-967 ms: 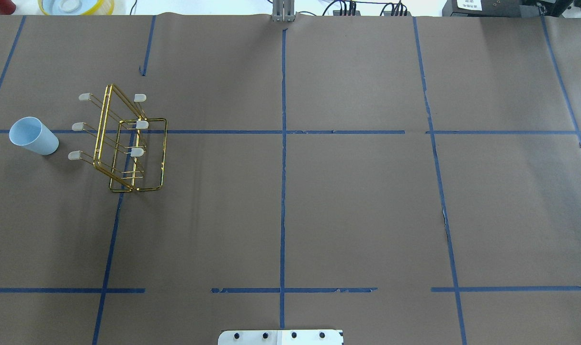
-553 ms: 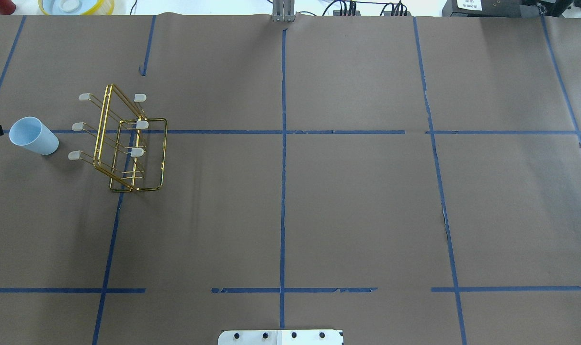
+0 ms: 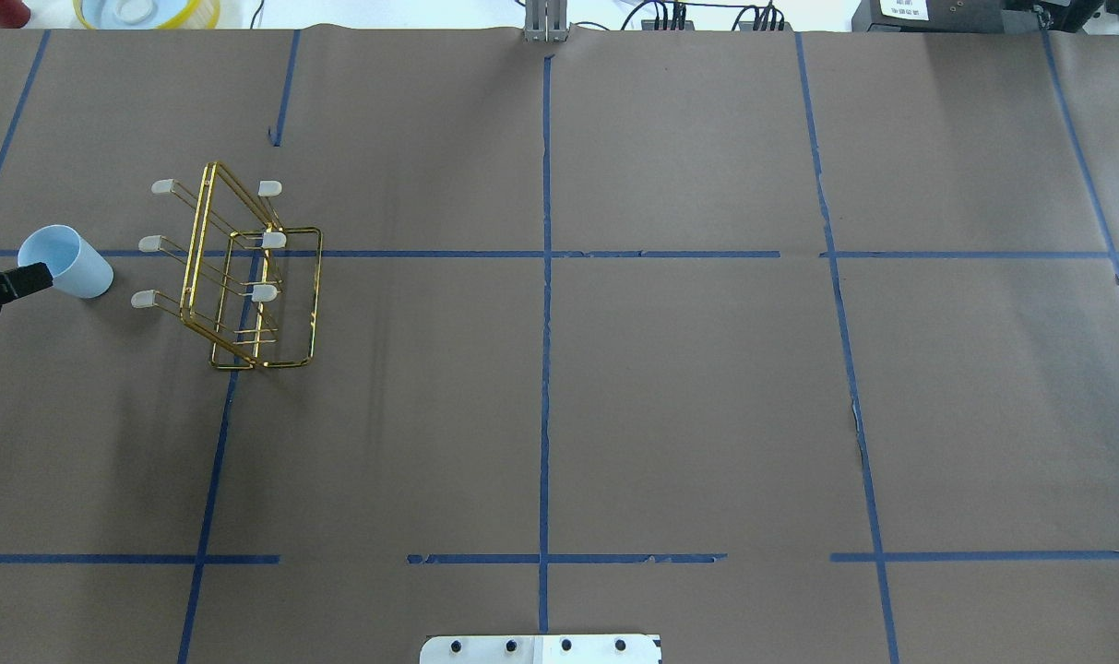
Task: Hang cup on cup holder
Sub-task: 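Move the left gripper down toward the light-blue paper cup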
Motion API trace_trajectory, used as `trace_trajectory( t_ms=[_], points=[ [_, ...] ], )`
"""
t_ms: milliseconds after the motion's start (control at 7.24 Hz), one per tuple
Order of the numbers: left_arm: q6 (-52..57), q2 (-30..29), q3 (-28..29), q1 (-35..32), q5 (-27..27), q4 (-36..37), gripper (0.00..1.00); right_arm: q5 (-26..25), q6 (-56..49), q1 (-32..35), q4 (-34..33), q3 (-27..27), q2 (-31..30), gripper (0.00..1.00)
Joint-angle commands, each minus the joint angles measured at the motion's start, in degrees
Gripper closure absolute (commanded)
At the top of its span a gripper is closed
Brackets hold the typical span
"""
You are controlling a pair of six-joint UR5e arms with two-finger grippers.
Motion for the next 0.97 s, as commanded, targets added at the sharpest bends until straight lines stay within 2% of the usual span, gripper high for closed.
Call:
trace_trajectory(
  t_ms=[0,414,691,829],
  points=[
    [-5.63,-0.92,4.50,4.77,6.65,-1.38,0.00,0.00,0.00,0.03,0.03,0.00,0.00,0.00],
    [-8.03,-2.51,5.48,9.00,17.09,-1.30,0.00,0.00,0.00,0.03,-0.06,0.00,0.00,0.00],
    [-8.03,-3.82,8.63,9.97,24.40,-1.21,0.00,0.00,0.00,-0.06,-0.06,0.00,0.00,0.00],
    [-8.12,-5.31,10.57,10.24,26.17,-1.21,0.00,0.00,0.00,0.03,0.03,0.00,0.00,0.00]
  ],
)
